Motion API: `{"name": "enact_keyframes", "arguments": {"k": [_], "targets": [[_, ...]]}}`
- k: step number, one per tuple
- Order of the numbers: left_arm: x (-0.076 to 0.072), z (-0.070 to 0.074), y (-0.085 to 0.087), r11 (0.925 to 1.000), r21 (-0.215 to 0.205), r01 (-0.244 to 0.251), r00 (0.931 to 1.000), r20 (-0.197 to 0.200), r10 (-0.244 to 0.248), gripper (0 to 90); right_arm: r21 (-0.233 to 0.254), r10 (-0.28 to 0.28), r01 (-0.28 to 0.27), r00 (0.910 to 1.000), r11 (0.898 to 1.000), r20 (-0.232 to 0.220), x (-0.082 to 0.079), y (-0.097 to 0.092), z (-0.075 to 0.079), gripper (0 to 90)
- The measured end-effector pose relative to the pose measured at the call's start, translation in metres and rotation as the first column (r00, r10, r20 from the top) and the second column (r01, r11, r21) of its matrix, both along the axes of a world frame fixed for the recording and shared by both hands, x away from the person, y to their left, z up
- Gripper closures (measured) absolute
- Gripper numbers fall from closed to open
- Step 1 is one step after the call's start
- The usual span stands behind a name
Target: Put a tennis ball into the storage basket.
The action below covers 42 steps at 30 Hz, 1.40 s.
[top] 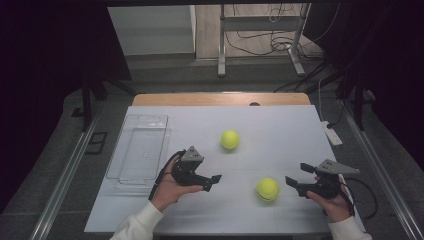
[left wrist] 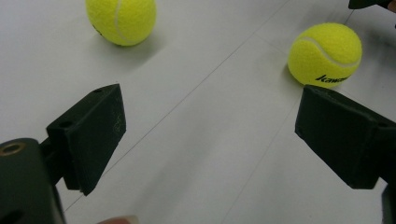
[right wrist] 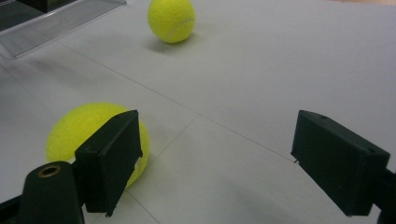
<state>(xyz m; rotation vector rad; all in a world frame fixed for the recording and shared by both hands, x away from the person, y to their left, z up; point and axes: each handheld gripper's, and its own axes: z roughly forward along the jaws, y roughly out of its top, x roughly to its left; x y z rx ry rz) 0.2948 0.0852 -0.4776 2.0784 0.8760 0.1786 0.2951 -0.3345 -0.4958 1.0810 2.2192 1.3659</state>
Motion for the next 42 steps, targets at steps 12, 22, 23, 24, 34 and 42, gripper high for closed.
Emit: {"name": "enact_keyframes", "arguments": {"k": [12, 22, 23, 24, 34, 42], "targets": [[0.001, -0.001, -0.009, 0.9997, 0.0, 0.024, 0.9997, -0.003, -0.024, 9.6, -0.001, 0.005, -0.005, 1.0, 1.0, 0.002, 0.0, 0.001, 0.0, 15.8], [0.002, 0.001, -0.017, 0.9992, 0.0, 0.04, 0.9992, 0.002, -0.04, 9.6, 0.0, 0.004, -0.004, 0.9999, 1.0, 0.014, -0.001, 0.005, 0.003, 15.7], [0.002, 0.001, -0.018, 0.999, 0.002, 0.046, 0.999, 0.002, -0.046, 9.6, 0.0, 0.004, -0.004, 0.9999, 1.0, 0.014, -0.001, 0.005, 0.003, 15.7], [0.002, 0.001, -0.02, 0.9987, 0.002, 0.051, 0.9987, 0.004, -0.051, 9.6, -0.01, 0.007, -0.006, 0.9998, 1.0, 0.021, -0.001, 0.007, 0.003, 15.7], [0.005, 0.001, -0.032, 0.9962, 0.002, 0.087, 0.9962, -0.002, -0.087, 9.6, -0.001, 0.006, -0.006, 0.9998, 1.0, 0.021, -0.002, 0.006, 0.004, 15.7], [0.006, 0.001, -0.04, 0.9942, 0.003, 0.108, 0.9942, -0.003, -0.108, 9.4, -0.008, 0.007, -0.006, 0.9998, 1.0, 0.018, -0.001, 0.006, 0.003, 15.6]]}}
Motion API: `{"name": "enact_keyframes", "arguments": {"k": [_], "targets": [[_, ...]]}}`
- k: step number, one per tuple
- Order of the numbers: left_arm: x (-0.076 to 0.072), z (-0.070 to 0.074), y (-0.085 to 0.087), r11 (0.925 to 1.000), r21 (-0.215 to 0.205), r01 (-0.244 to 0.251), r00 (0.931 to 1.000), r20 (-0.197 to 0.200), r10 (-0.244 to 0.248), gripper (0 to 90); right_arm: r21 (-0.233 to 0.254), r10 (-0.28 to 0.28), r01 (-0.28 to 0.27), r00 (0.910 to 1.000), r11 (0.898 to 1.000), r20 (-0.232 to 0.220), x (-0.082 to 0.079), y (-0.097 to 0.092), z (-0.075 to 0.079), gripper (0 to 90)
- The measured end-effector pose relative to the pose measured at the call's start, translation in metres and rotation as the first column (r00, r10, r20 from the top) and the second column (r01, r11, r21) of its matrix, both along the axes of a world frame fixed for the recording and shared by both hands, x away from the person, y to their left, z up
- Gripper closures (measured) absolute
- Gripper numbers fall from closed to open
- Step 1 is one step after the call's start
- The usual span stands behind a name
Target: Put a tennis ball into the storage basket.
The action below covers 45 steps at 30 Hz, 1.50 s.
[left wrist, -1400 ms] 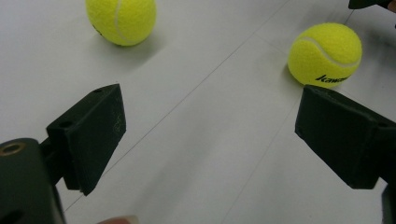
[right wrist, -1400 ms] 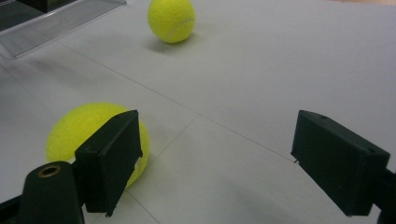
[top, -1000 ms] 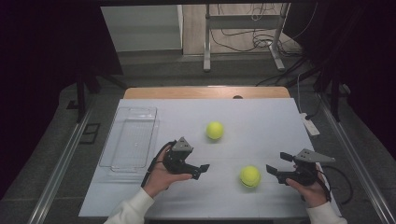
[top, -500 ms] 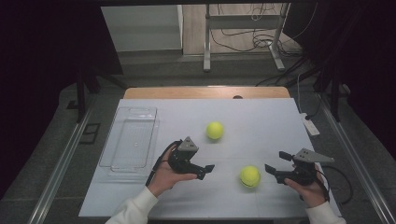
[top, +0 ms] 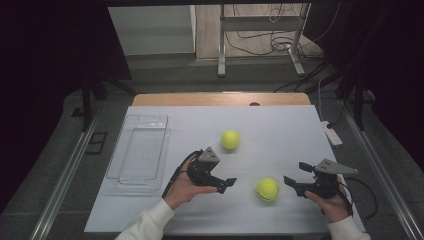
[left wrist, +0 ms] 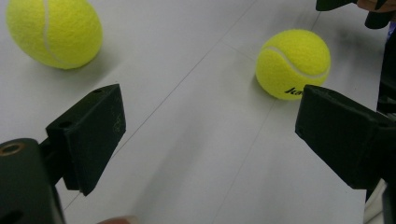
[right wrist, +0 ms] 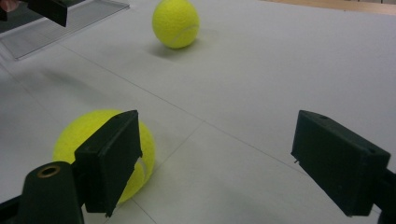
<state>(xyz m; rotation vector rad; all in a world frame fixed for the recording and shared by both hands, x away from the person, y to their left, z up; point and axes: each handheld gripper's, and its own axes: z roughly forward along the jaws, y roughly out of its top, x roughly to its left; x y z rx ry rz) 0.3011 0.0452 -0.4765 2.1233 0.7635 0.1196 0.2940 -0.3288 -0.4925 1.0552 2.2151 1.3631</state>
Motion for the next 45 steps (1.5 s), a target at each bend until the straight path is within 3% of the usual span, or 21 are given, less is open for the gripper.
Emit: {"name": "enact_keyframes", "arguments": {"k": [27, 45], "targets": [[0.007, 0.003, -0.025, 0.9992, -0.012, 0.038, 0.9993, -0.001, -0.038, 9.1, 0.0, -0.014, 0.014, 0.9999, 1.0, -0.006, 0.001, -0.002, -0.003, 15.6], [0.009, 0.001, -0.049, 0.9942, 0.0, 0.108, 0.9939, -0.023, -0.108, 8.1, -0.001, -0.006, 0.006, 0.9999, 1.0, -0.009, 0.002, -0.002, -0.003, 15.5]]}}
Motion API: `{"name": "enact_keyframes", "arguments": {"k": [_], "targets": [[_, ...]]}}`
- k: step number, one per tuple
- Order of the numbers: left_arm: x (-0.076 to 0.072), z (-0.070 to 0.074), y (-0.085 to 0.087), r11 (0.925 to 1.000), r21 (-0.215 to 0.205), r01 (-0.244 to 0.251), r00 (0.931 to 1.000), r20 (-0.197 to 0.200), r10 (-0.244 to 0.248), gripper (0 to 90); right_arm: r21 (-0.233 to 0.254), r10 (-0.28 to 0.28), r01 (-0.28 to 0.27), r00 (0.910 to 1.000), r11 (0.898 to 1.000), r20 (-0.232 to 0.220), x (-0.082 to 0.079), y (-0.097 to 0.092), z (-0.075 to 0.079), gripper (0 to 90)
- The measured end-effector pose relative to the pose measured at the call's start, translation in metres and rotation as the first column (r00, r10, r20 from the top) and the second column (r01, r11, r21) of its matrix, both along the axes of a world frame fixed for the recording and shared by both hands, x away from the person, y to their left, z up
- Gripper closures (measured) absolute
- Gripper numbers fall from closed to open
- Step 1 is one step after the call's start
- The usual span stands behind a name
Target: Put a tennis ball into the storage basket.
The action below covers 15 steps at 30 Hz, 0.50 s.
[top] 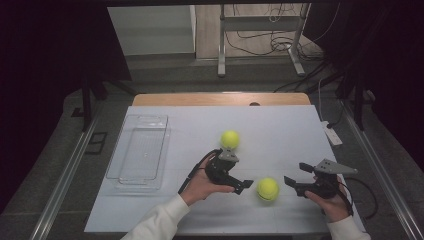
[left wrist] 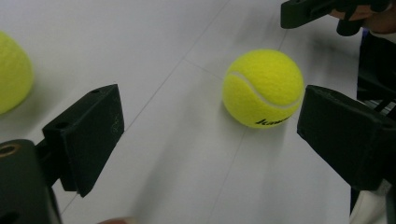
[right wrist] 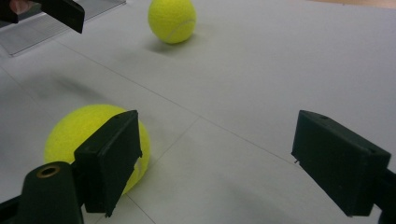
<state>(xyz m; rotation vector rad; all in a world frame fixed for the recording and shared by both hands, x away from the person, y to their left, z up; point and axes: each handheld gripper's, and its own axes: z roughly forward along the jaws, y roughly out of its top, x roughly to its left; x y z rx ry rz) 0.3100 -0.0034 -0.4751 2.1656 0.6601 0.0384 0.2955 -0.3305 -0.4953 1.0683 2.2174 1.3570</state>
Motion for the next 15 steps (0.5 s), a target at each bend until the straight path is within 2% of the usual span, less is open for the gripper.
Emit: {"name": "enact_keyframes", "arguments": {"k": [9, 15], "targets": [[-0.002, -0.003, -0.014, 0.999, 0.018, 0.041, 0.9991, -0.005, -0.041, 7.2, -0.002, -0.002, 0.002, 1.0, 1.0, -0.002, 0.0, 0.0, 0.0, 15.4], [-0.003, -0.002, -0.02, 0.9988, 0.005, 0.05, 0.9987, -0.011, -0.05, 6.8, -0.001, -0.004, 0.004, 1.0, 1.0, -0.004, 0.0, -0.001, 0.0, 15.4]]}}
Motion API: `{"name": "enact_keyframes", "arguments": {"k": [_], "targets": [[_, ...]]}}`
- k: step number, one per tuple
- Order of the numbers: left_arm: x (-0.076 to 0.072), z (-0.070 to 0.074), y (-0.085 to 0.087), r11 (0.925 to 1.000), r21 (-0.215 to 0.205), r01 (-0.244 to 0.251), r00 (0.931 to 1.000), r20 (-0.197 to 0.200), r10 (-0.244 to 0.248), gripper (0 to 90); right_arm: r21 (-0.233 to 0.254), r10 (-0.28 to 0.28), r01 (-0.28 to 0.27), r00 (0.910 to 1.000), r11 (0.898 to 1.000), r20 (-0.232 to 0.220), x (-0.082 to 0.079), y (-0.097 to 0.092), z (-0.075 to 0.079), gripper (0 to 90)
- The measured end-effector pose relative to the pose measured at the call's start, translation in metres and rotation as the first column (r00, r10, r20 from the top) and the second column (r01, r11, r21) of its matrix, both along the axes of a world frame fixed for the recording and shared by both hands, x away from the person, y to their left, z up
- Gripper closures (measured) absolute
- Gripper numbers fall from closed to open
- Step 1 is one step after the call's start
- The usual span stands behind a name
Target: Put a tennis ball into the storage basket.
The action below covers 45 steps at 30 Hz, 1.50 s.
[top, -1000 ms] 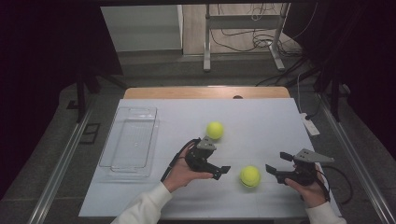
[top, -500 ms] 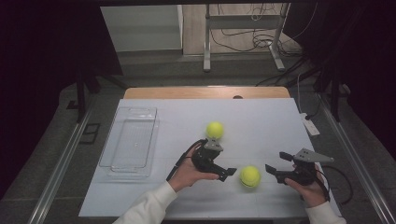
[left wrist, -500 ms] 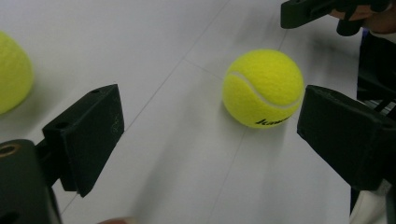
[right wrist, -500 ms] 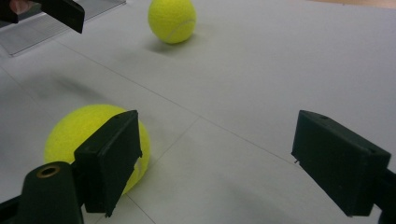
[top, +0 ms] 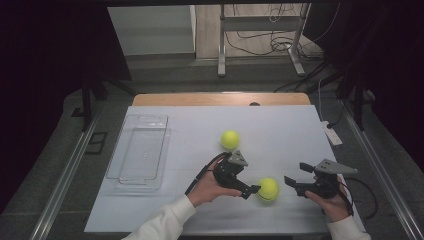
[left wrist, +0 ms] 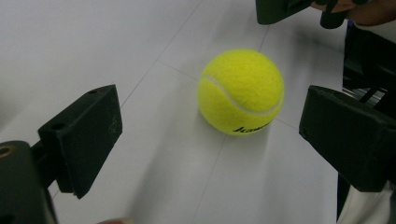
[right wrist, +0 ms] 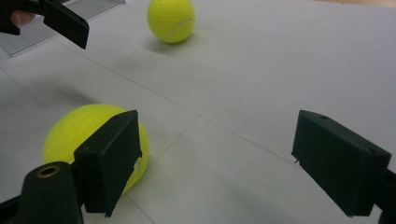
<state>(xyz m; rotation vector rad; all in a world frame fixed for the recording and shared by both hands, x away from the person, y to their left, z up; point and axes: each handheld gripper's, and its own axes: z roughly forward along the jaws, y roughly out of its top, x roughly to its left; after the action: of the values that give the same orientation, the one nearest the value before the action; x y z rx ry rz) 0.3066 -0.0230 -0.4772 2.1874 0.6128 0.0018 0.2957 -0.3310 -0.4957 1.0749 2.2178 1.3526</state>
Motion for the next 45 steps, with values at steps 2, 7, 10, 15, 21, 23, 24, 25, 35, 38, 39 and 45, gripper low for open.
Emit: {"name": "enact_keyframes", "arguments": {"k": [2, 7, 10, 15, 21, 23, 24, 25, 35, 38, 39, 45], "targets": [[-0.001, 0.0, -0.003, 1.0, 0.003, 0.009, 1.0, 0.002, -0.009, 6.6, -0.002, 0.0, 0.0, 1.0, 1.0, 0.0, 0.0, 0.0, 0.0, 15.4], [-0.002, -0.001, -0.009, 0.9997, 0.005, 0.025, 0.9997, 0.003, -0.025, 6.2, 0.0, -0.001, 0.001, 1.0, 1.0, -0.002, 0.0, 0.0, 0.0, 15.4], [-0.003, -0.003, -0.014, 0.9994, 0.012, 0.032, 0.9995, 0.003, -0.032, 5.8, -0.004, -0.001, 0.001, 1.0, 1.0, -0.003, 0.001, 0.001, -0.001, 15.4], [-0.003, -0.007, -0.021, 0.9987, 0.026, 0.044, 0.999, -0.002, -0.044, 4.9, -0.004, -0.005, 0.005, 1.0, 1.0, -0.004, 0.001, 0.0, -0.001, 15.3], [-0.004, -0.01, -0.03, 0.9975, 0.031, 0.063, 0.998, -0.002, -0.063, 4.5, -0.003, -0.003, 0.003, 1.0, 1.0, -0.007, 0.001, 0.0, -0.002, 15.3], [-0.004, -0.011, -0.032, 0.9972, 0.033, 0.068, 0.9977, -0.007, -0.067, 4.3, -0.002, -0.003, 0.003, 1.0, 1.0, -0.008, 0.001, -0.001, -0.002, 15.3], [-0.004, -0.012, -0.034, 0.997, 0.034, 0.069, 0.9976, -0.009, -0.069, 4.1, -0.002, -0.004, 0.004, 1.0, 1.0, -0.009, 0.001, -0.001, -0.002, 15.3], [-0.004, -0.013, -0.035, 0.9965, 0.04, 0.073, 0.9973, -0.01, -0.072, 3.9, 0.001, -0.003, 0.003, 1.0, 1.0, -0.009, 0.001, -0.001, -0.002, 15.3], [-0.002, -0.019, -0.045, 0.9949, 0.055, 0.085, 0.9963, -0.017, -0.084, 3.2, -0.001, -0.002, 0.002, 1.0, 1.0, -0.008, 0.001, -0.001, -0.002, 15.3], [-0.002, -0.019, -0.05, 0.9944, 0.055, 0.091, 0.9958, -0.02, -0.09, 3.2, -0.001, -0.002, 0.002, 1.0, 1.0, -0.008, 0.001, -0.001, -0.002, 15.3], [-0.002, -0.02, -0.05, 0.9936, 0.06, 0.096, 0.9953, -0.02, -0.095, 3.2, -0.002, -0.001, 0.001, 1.0, 1.0, -0.008, 0.001, -0.001, -0.002, 15.3], [-0.002, -0.024, -0.056, 0.9931, 0.076, 0.09, 0.9958, -0.023, -0.088, 3.4, -0.002, 0.0, 0.0, 1.0, 1.0, -0.007, 0.001, -0.001, -0.002, 15.3]]}}
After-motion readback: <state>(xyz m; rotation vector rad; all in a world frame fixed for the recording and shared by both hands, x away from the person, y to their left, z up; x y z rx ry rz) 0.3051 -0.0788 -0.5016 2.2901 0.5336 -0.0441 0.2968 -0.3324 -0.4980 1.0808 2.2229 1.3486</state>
